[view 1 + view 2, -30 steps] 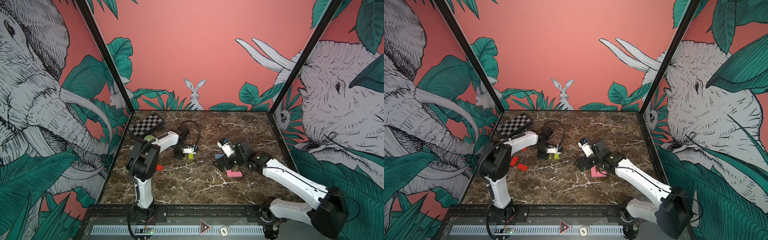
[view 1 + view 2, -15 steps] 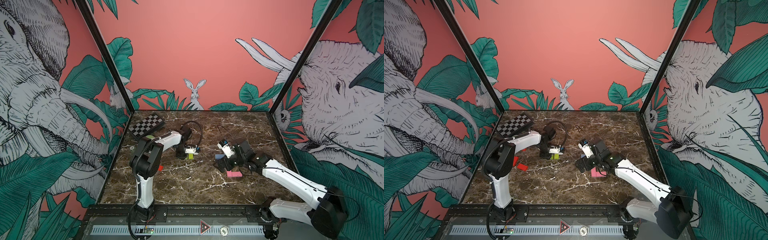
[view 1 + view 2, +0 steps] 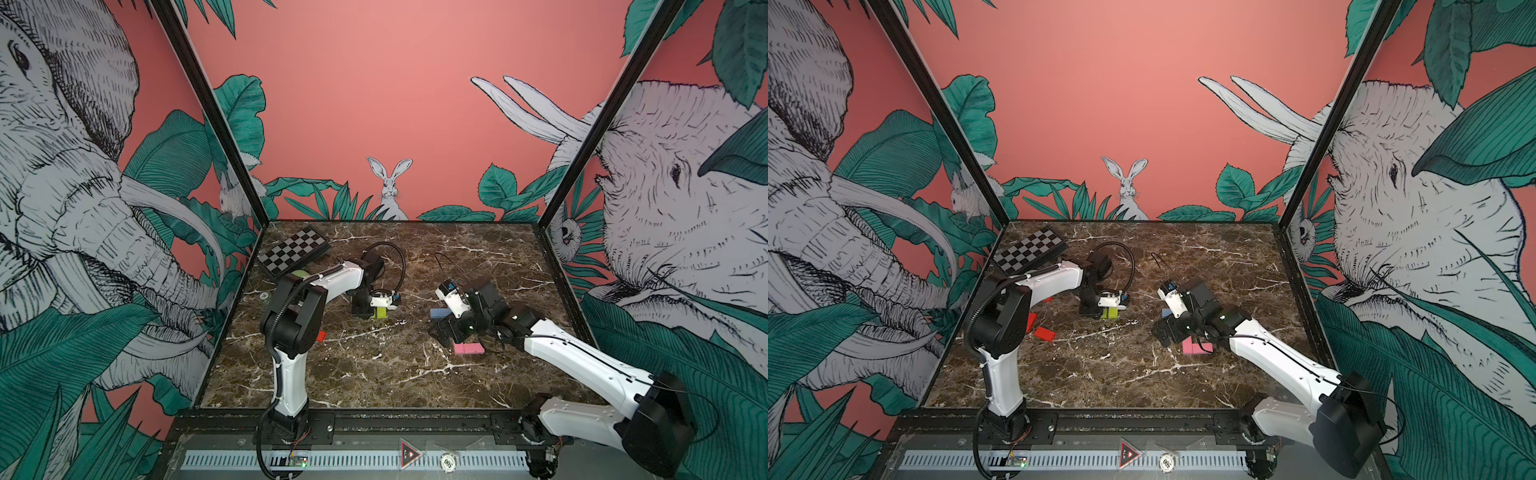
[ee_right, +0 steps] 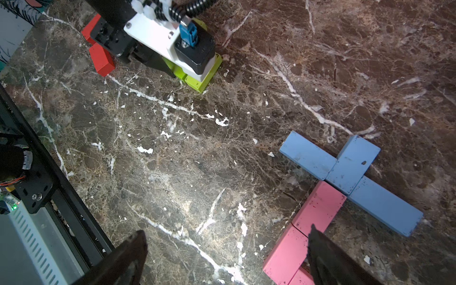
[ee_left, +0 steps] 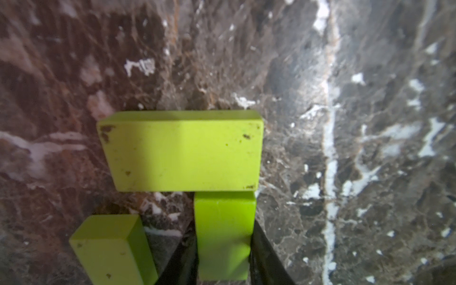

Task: Assemble the letter t with building blocks
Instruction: Assemble the building block at the center of the board.

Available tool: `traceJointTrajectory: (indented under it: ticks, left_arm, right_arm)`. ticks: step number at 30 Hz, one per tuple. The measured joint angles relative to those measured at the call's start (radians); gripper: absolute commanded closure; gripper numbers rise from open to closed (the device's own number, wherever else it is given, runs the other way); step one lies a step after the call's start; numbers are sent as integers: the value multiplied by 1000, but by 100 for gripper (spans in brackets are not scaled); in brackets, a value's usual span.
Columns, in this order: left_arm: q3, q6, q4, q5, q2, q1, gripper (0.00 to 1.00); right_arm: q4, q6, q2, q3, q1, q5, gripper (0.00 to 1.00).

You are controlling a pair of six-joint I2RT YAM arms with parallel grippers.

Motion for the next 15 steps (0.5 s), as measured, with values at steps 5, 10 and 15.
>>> traceJointTrajectory:
  ticks: [5,10,15]
  left_arm:
    - [1,0,0,-4,2,-4,65]
    - [1,4,0,-6,4,-10,65]
    - [2,7,0,-7,5,-11,65]
  right_arm:
    - [0,0,0,0,0,2,1]
    - [0,0,0,0,0,2,1]
    - [0,0,-6,0,0,2,1]
